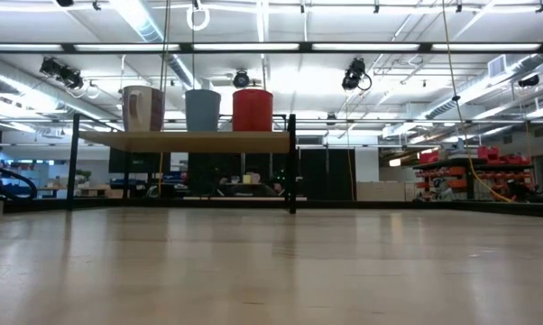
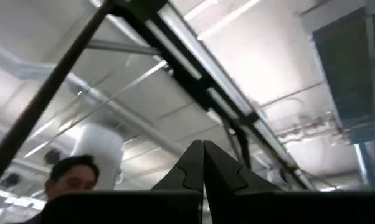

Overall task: Stack small to large cups/mugs on shelf
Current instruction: Return to Home Position

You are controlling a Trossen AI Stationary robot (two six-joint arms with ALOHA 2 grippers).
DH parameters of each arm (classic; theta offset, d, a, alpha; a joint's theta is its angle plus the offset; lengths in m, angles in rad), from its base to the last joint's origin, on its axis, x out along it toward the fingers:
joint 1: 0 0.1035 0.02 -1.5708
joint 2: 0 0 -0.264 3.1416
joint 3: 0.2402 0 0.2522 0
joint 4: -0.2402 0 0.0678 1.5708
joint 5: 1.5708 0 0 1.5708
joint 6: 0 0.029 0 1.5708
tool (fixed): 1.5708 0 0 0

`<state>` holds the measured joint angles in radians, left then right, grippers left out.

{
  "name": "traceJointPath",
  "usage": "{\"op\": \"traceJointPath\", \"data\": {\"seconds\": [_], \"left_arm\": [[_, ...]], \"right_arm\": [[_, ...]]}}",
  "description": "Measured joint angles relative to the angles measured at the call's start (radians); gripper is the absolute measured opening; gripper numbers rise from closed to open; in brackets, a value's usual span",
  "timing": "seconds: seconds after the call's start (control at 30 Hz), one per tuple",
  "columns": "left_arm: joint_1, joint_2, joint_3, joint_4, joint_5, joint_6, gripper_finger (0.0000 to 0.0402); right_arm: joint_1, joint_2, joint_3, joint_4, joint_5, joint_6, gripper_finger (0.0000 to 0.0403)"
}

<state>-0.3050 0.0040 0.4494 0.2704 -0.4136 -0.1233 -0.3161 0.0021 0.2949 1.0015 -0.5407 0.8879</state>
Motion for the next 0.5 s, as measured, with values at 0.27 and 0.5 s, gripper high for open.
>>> {"op": "traceJointPath", "data": {"seconds": [0.27, 0.5], "left_arm": [[0.000, 0.000, -0.134, 0.038, 0.001, -0.055, 0.0024], [0.000, 0.000, -0.233, 0.037, 0.052, -0.052, 0.0030]], "right_arm": [[0.000, 0.002, -0.219, 0.060, 0.065, -0.001, 0.0010], [0.000, 0.003, -0.283, -0.011, -0.003, -0.020, 0.0010]]}}
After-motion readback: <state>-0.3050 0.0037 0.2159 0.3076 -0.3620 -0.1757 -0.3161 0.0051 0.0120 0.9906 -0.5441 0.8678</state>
